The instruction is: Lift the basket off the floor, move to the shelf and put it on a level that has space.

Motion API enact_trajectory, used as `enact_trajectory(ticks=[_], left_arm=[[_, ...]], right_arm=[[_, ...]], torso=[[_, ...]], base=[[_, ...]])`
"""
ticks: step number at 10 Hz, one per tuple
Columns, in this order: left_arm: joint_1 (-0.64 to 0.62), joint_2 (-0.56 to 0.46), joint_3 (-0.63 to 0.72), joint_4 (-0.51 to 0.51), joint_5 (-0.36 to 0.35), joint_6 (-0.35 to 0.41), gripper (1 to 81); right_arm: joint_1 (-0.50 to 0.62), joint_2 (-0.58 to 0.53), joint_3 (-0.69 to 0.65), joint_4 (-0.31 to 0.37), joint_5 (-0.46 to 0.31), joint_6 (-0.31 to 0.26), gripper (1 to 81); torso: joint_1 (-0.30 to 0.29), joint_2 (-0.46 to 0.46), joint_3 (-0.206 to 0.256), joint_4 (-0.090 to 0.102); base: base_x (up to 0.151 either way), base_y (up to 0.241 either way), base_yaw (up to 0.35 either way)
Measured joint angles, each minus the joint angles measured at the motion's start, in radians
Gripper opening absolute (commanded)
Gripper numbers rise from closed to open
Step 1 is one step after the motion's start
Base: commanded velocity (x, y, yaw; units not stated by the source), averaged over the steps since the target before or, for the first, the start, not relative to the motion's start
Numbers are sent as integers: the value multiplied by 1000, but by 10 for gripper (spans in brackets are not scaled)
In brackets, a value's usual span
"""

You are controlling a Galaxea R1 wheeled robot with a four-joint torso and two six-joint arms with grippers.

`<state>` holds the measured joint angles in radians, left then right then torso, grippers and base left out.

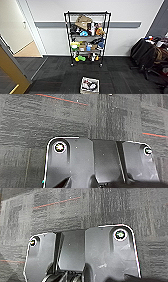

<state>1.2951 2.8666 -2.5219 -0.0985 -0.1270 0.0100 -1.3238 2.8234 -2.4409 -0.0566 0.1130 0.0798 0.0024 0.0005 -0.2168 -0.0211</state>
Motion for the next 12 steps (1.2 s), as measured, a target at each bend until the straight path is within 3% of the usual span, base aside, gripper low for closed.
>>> enact_trajectory(ticks=[5, 12], left_arm=[[2, -5, 0, 0, 7, 0, 811], [4, -5, 0, 0, 5, 0, 811]], right_arm=[[-23, 6, -23, 0, 2, 0, 811], [-18, 24, -46, 3, 11, 0, 811]], torso=[[0, 0, 0, 0], [0, 0, 0, 0]], base=[[0, 0, 0], [90, 0, 0]])
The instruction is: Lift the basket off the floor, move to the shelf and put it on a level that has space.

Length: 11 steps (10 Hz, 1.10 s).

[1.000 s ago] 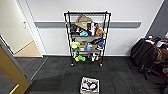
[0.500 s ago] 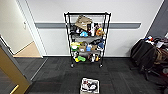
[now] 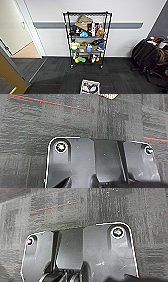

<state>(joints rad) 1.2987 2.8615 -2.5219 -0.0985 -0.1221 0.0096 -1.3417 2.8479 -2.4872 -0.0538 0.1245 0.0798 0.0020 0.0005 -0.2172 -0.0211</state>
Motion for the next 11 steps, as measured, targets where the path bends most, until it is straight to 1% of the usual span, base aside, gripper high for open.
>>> enact_trajectory(ticks=[5, 9, 11], left_arm=[[7, 0, 0, 0, 5, 0, 811], [11, -3, -2, 0, 7, 0, 811], [1, 9, 3, 0, 4, 0, 811]], right_arm=[[-10, 3, -9, 0, -3, 0, 811], [-10, 18, -9, 0, -4, 0, 811], [-5, 8, -15, 1, -1, 0, 811]], torso=[[0, 0, 0, 0], [0, 0, 0, 0], [0, 0, 0, 0]], base=[[98, 0, 0], [112, -67, 0], [113, -68, 0]])
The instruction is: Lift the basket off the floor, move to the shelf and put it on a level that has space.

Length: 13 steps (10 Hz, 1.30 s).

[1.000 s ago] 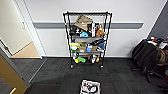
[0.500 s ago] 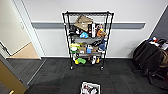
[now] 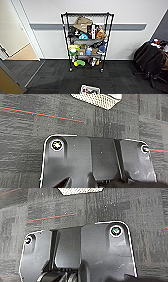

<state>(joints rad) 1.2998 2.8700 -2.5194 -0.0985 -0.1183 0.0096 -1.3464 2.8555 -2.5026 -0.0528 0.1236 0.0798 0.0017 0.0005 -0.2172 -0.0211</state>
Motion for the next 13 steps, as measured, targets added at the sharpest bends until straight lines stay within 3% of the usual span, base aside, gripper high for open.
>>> enact_trajectory(ticks=[13], left_arm=[[3, -3, -2, 0, 5, 0, 811]], right_arm=[[-3, 15, -23, 0, -2, 0, 811]], torso=[[0, 0, 0, 0]], base=[[104, -10, 0]])
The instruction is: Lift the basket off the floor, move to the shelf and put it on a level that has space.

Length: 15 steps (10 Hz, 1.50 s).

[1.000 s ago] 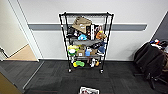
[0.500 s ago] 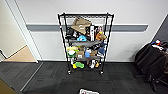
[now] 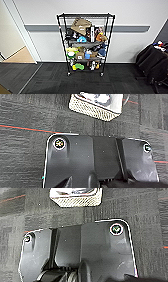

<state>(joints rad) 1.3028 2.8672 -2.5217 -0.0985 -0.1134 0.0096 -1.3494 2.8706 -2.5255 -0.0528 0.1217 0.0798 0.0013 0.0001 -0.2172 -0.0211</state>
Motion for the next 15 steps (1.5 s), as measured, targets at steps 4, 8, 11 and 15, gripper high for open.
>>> enact_trajectory(ticks=[4, 8, 11, 15], left_arm=[[0, 0, 0, 0, 0, 0, 811], [0, 0, 0, 0, -1, 0, 811], [10, 0, 0, 0, 1, 0, 811], [7, 0, 1, -9, 32, 0, 811]], right_arm=[[-2, 0, -1, 0, 1, 0, 811], [0, 3, -1, 0, 2, 0, 811], [-5, 3, -1, 0, 0, 0, 811], [-5, 3, -3, 0, 1, 0, 811]], torso=[[0, 0, 0, 0], [1, 0, 0, 0], [0, 0, 0, 0], [0, 0, 0, 0]], base=[[88, 0, 0], [34, 0, 0], [0, 0, 0], [0, 0, 0]])
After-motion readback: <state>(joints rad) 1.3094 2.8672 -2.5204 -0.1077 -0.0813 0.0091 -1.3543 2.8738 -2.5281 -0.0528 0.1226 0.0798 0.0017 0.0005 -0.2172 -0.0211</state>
